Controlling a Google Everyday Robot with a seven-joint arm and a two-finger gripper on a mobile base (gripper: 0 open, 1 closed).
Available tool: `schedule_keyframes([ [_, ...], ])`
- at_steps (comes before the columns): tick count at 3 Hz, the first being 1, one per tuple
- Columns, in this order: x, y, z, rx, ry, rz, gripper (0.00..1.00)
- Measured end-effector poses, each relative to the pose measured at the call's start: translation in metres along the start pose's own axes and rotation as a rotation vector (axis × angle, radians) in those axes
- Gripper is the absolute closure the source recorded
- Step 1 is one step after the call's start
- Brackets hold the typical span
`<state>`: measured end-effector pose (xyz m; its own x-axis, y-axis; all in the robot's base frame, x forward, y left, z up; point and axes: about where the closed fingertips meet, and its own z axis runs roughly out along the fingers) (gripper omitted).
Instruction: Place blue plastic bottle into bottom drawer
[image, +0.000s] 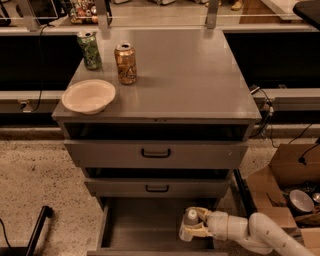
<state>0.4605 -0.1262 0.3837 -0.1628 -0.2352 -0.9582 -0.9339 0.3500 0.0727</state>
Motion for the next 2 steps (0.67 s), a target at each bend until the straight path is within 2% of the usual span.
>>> schedule_keyframes([
  [1,0.059,-0.009,0.018,0.052,0.023,0.031,1.00],
  [2,0.087,-0.021,0.033,0.093,0.020,0.012,1.00],
])
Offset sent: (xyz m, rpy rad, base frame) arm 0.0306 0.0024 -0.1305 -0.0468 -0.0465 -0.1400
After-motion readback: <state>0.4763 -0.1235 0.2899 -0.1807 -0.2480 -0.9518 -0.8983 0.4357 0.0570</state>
